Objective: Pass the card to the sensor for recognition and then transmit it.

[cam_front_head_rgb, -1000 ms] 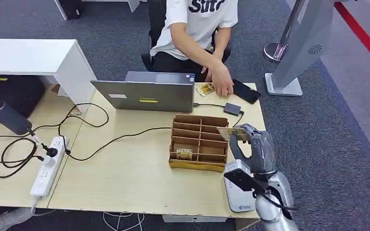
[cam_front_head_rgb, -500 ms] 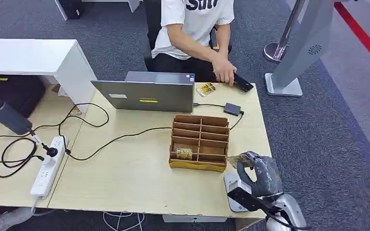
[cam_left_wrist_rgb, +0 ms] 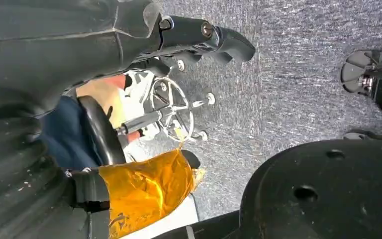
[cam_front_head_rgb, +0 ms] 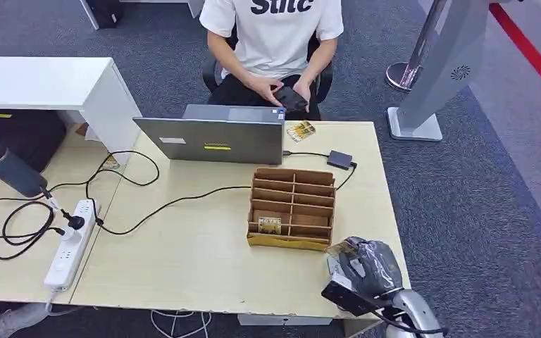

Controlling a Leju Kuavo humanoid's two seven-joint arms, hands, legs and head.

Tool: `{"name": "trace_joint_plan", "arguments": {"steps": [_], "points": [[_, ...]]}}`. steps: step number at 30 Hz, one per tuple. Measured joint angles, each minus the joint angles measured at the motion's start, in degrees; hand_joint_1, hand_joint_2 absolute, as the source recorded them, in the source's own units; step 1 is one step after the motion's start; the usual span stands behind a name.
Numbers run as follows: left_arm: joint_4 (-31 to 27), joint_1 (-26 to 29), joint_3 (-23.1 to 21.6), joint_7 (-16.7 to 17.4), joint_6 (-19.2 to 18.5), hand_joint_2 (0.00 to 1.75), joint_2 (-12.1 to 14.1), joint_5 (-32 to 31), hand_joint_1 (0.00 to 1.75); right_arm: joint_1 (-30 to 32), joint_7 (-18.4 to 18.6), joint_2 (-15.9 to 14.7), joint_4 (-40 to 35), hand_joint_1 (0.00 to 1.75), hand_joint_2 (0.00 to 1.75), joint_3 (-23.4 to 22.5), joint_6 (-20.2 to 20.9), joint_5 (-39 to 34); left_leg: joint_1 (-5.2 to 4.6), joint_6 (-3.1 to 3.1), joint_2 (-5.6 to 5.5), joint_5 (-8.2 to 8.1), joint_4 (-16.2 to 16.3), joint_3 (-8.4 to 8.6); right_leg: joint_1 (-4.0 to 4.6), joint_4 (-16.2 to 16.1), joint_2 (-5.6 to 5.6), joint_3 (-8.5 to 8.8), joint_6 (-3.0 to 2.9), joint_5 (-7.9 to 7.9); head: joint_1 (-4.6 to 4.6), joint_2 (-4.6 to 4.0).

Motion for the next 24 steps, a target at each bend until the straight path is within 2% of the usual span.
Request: {"name": "trace_joint_plan", "arguments": {"steps": [8, 13, 16, 19, 21, 24], "points": [[0.0, 0.0, 0.0, 0.0, -0.1, 1.75, 0.0, -0.1, 0.00, -1.9, 1.3, -0.4, 3.3, 1.75, 1.75, 1.2, -1.2, 0.8, 0.00, 0.00, 0.02, 0.01, 0.0, 0.04, 0.00, 0.0, 0.01, 0.01, 0.00, 0.00, 0.00, 0.00], [0.0, 0.0, 0.0, 0.0, 0.8, 1.75, 0.0, 0.6, 0.00, -1.7, 0.8, -0.4, 3.4, 1.75, 1.75, 1.2, -5.7, 2.4, 0.00, 0.00, 0.01, 0.01, 0.0, 0.03, 0.00, 0.0, 0.01, 0.02, 0.00, 0.00, 0.02, 0.00], [0.0, 0.1, 0.0, 0.0, 2.1, 1.75, 0.0, 1.0, 0.00, -0.7, -1.4, -0.4, 0.5, 1.75, 1.75, 1.2, -9.3, 2.5, 0.00, 0.00, 0.01, 0.01, 0.0, 0.02, 0.00, 0.0, 0.01, 0.02, 0.00, 0.00, 0.00, 0.00], [0.0, 0.1, 0.0, -0.2, 2.4, 1.75, 0.0, 0.9, 0.00, 0.4, -3.5, -0.4, -5.2, 1.75, 1.75, 1.3, -10.8, 1.6, 0.00, 0.00, 0.01, 0.01, 0.0, 0.01, 0.00, 0.0, 0.01, 0.00, 0.00, 0.00, -0.02, 0.00], [0.0, 0.1, 0.0, -0.2, 2.3, 1.75, 0.0, 0.7, 0.00, 0.7, -4.3, -0.4, -9.3, 1.75, 1.75, 1.6, -10.8, 1.2, 0.01, 0.00, 0.01, 0.01, 0.0, -0.01, 0.00, 0.0, 0.00, 0.00, 0.00, 0.00, 0.00, 0.00], [0.0, 0.1, 0.0, -0.2, 0.6, 1.75, 0.0, -0.6, 0.00, -0.4, -5.0, -0.5, -14.6, 1.75, 1.75, 3.7, -7.9, -1.2, 0.01, 0.00, 0.07, 0.01, 0.0, 0.00, 0.00, 0.1, 0.08, -0.01, -0.01, 0.00, 0.00, 0.00]]}}
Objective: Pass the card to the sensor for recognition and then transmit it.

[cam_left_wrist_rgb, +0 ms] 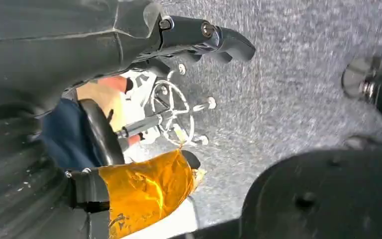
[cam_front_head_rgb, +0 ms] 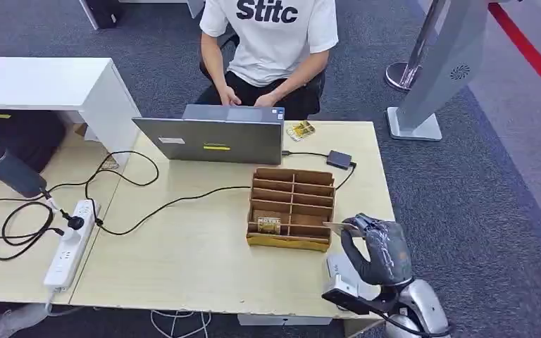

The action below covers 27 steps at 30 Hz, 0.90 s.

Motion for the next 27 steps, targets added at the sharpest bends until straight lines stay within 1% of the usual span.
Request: {"name": "trace_joint_plan", "arguments": {"steps": [2, 4, 6, 8, 11, 13, 16, 19, 23, 27], "points": [[-0.4, 0.0, 0.0, -0.2, -1.7, 1.75, 0.0, -1.3, 0.00, -2.5, 0.2, 0.0, -2.1, 1.75, 1.75, 2.4, 3.1, -1.8, 0.00, -0.02, 0.03, 0.02, 0.0, 0.01, 0.00, 0.0, 0.00, 0.00, -0.01, 0.01, 0.00, -0.02], [-1.4, 0.0, 0.0, -0.6, -3.4, 1.75, 0.0, -2.6, 0.00, -6.2, 1.2, -0.1, -2.6, 1.75, 1.75, 5.0, 5.9, -3.2, 0.00, -0.09, 0.05, 0.07, 0.0, 0.03, 0.00, 0.0, 0.00, -0.01, -0.07, 0.06, 0.00, 0.00], [-2.6, -0.1, 0.0, -1.2, -5.6, 1.75, 0.0, -4.6, 0.00, -11.0, 3.0, 0.0, -2.0, 1.75, 1.75, 8.2, 9.8, -4.3, 0.01, -0.10, 0.10, 0.13, 0.0, 0.00, 0.00, 0.1, 0.01, 0.00, -0.11, 0.12, 0.00, 0.00], [-4.2, -0.1, 0.0, -2.0, -7.9, 1.75, 0.0, -6.9, 0.00, -17.4, 5.3, 1.1, 0.5, 1.75, 1.75, 11.6, 12.5, -4.9, 0.02, -0.15, 0.10, 0.21, 0.0, 0.03, 0.01, 0.1, 0.06, -0.03, -0.10, 0.20, 0.02, 0.00], [-6.4, -0.1, 0.0, -2.8, -9.8, 1.75, 0.0, -9.2, 0.00, -25.6, 7.8, 3.4, 5.5, 1.75, 1.75, 15.3, 14.2, -5.7, 0.04, -0.14, -0.01, 0.37, 0.0, 0.01, 0.02, 0.1, 0.00, -0.03, -0.11, 0.22, 0.00, 0.00], [-7.8, -0.1, 0.0, -3.1, -10.9, 1.75, 0.0, -10.0, 0.00, -30.1, 9.1, 5.5, 9.9, 1.75, 1.75, 17.4, 15.2, -6.4, 0.06, -0.17, -0.02, 0.39, 0.0, -0.01, 0.04, 0.2, 0.00, -0.06, -0.14, 0.26, 0.00, 0.00], [-9.4, -0.1, 0.0, -3.1, -12.0, 1.75, -0.2, -10.1, 0.00, -36.2, 10.9, 8.5, 16.3, 1.75, 1.75, 19.1, 16.0, -7.1, 0.08, -0.23, -0.03, 0.43, 0.0, 0.01, 0.06, 0.2, 0.00, -0.08, -0.14, 0.26, 0.00, 0.00], [-10.4, 0.1, -0.3, -3.1, -12.7, 1.75, -0.3, -10.1, 0.00, -39.7, 12.1, 10.8, 21.4, 1.75, 1.75, 19.6, 16.2, -7.3, 0.09, -0.23, -0.11, 0.43, 0.0, -0.06, 0.07, 0.2, -0.06, -0.10, -0.14, 0.26, 0.04, 0.00], [-11.9, 0.1, -1.2, -3.0, -13.4, 1.75, -0.3, -10.1, 0.00, -44.9, 14.8, 13.9, 29.7, 1.75, 1.75, 20.3, 16.5, -6.6, 0.08, -0.23, -0.11, 0.43, 0.0, -0.07, 0.07, 0.2, -0.06, -0.11, -0.14, 0.26, 0.02, 0.00], [-12.7, 0.1, -1.8, -2.7, -13.9, 1.75, -0.3, -10.1, 0.00, -49.1, 16.3, 16.4, 37.1, 1.75, 1.75, 20.3, 16.3, -5.4, 0.08, -0.23, -0.10, 0.43, 0.0, -0.06, 0.07, 0.2, -0.06, -0.12, -0.14, 0.26, 0.02, 0.00]]}}
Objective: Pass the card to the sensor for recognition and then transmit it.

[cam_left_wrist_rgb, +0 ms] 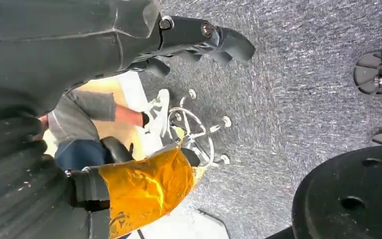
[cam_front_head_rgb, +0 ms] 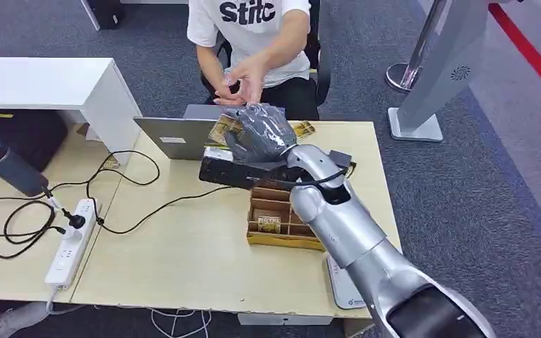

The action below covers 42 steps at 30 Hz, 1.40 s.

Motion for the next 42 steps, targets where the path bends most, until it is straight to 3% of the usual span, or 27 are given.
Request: {"name": "trace_joint_plan", "arguments": {"steps": [8, 9, 10, 11, 18, 26, 34, 42], "points": [[-1.1, 0.1, -1.4, 0.2, -0.3, 1.75, 0.0, 0.0, 0.00, -5.4, 4.1, 3.6, 10.5, 1.75, 1.75, 0.0, -2.2, 3.5, 0.00, 0.00, 0.00, 0.00, 0.0, -0.01, 0.01, 0.0, 0.00, -0.02, 0.00, 0.00, 0.00, 0.00], [-1.1, 0.1, -1.6, 0.2, -0.3, 1.75, 0.0, 0.0, 0.00, -5.7, 4.8, 3.9, 11.0, 1.40, 1.75, 0.0, -2.9, 3.5, 0.01, 0.00, 0.00, 0.00, 0.0, -0.01, 0.01, 0.0, 0.00, -0.02, 0.00, 0.00, 0.00, 0.00], [-1.1, 0.1, -1.6, 0.2, -0.3, 1.75, 0.0, 0.0, 0.00, -5.9, 5.3, 4.1, 11.4, 0.54, 1.75, 0.0, -3.5, 3.5, 0.01, 0.00, 0.00, 0.00, 0.0, -0.01, 0.01, 0.0, 0.00, -0.02, 0.00, 0.00, 0.02, 0.00], [-1.1, 0.1, -1.7, 0.2, -0.2, 1.75, 0.0, 0.0, 0.00, -6.0, 5.9, 4.3, 11.7, 0.00, 1.75, 0.0, -4.2, 3.5, 0.01, 0.00, 0.00, 0.00, 0.0, -0.01, 0.01, 0.0, 0.00, -0.02, 0.00, 0.00, 0.00, 0.00], [-1.1, 0.1, -2.1, 0.4, 0.2, 1.75, 0.0, 0.0, 0.00, -5.7, 7.8, 5.1, 11.6, 0.00, 1.75, 0.0, -9.3, 4.9, 0.00, 0.00, 0.01, 0.00, 0.0, 0.00, 0.01, 0.0, 0.01, -0.02, 0.00, 0.00, 0.00, 0.00], [-1.1, 0.1, -2.1, 0.4, 0.9, 1.75, 0.0, 0.0, 0.00, -2.3, 3.6, 5.2, 6.2, 0.00, 1.75, -3.3, -9.2, 7.7, 0.01, 0.00, 0.00, 0.00, 0.0, -0.01, 0.01, 0.0, 0.00, -0.02, 0.00, 0.00, 0.00, 0.00], [-1.1, 0.1, -1.0, 0.3, 2.7, 1.75, -0.1, 0.0, 0.00, 6.2, -2.0, 4.9, -9.1, 0.00, 1.75, -4.0, -6.8, 6.7, 0.01, 0.00, 0.01, -0.01, 0.0, -0.03, 0.02, 0.0, 0.01, -0.07, 0.00, -0.02, 0.00, 0.00], [1.0, -0.1, 0.9, 0.9, 6.7, 1.75, -0.1, 1.5, 0.00, 16.6, -5.3, 0.7, -28.3, 0.00, 1.75, 0.0, -7.9, 5.1, 0.00, 0.00, 0.02, -0.05, 0.0, -0.04, 0.01, -0.1, 0.01, -0.07, 0.01, -0.02, 0.02, 0.00]]}}
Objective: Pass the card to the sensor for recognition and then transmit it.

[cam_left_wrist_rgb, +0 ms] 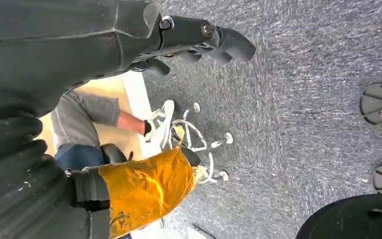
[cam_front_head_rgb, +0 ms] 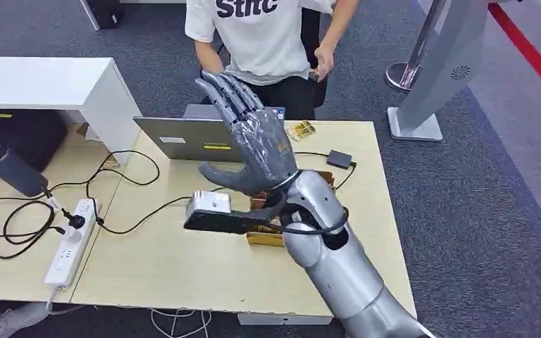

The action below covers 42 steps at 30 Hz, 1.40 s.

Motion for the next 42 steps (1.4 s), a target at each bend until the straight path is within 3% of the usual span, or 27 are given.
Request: {"name": "trace_joint_plan", "arguments": {"steps": [8, 12, 19, 30, 33, 42], "points": [[2.1, 0.0, 0.6, 0.2, 1.7, 1.75, 0.0, 1.9, 0.00, 6.4, -0.9, -5.4, -9.7, 0.00, 1.75, 2.6, -2.2, 1.3, 0.00, 0.03, 0.02, -0.02, 0.0, 0.01, 0.00, 0.0, 0.02, 0.01, 0.00, 0.00, -0.02, 0.00], [2.6, 0.0, 0.9, 0.2, 1.2, 1.75, 0.0, 2.0, 0.00, 7.3, -1.5, -7.8, -10.1, 0.00, 1.75, 4.4, -0.4, 1.0, 0.00, 0.03, 0.02, -0.02, 0.0, 0.00, 0.00, 0.0, 0.01, 0.02, 0.00, 0.00, -0.02, 0.00], [2.6, 0.0, 0.9, 0.0, -0.6, 1.75, 0.0, 1.8, 0.00, 4.6, -0.3, -10.6, -3.8, 0.00, 1.75, 7.5, 4.1, -0.5, 0.01, 0.05, 0.00, 0.00, 0.0, 0.00, 0.00, 0.0, -0.02, 0.05, 0.00, 0.02, -0.02, 0.00], [2.6, 0.1, 1.0, 0.2, -0.5, 1.75, 0.0, 3.0, 0.00, -0.4, -1.1, -14.9, 5.8, 0.00, 1.75, 11.6, 6.5, -4.5, 0.00, 0.05, -0.05, 0.00, 0.0, 0.00, 0.00, 0.0, -0.06, 0.04, 0.01, 0.02, 0.00, 0.00], [2.6, 0.1, 1.0, 0.2, -0.2, 1.75, 0.0, 3.3, 0.00, -0.4, -1.1, -16.0, 6.1, 0.00, 1.75, 11.9, 5.9, -4.9, 0.00, 0.05, -0.03, 0.00, 0.0, 0.01, 0.00, 0.0, -0.04, 0.02, 0.01, 0.02, -0.04, 0.00], [3.0, 0.2, 1.0, 0.7, 1.8, 1.75, 0.0, 4.9, 0.00, 5.4, -2.3, -20.0, 0.6, 0.00, 1.75, 11.6, -1.2, -4.0, 0.00, 0.06, -0.03, -0.04, 0.0, 0.01, 0.00, 0.0, -0.05, 0.02, 0.02, 0.00, -0.02, 0.00]]}}
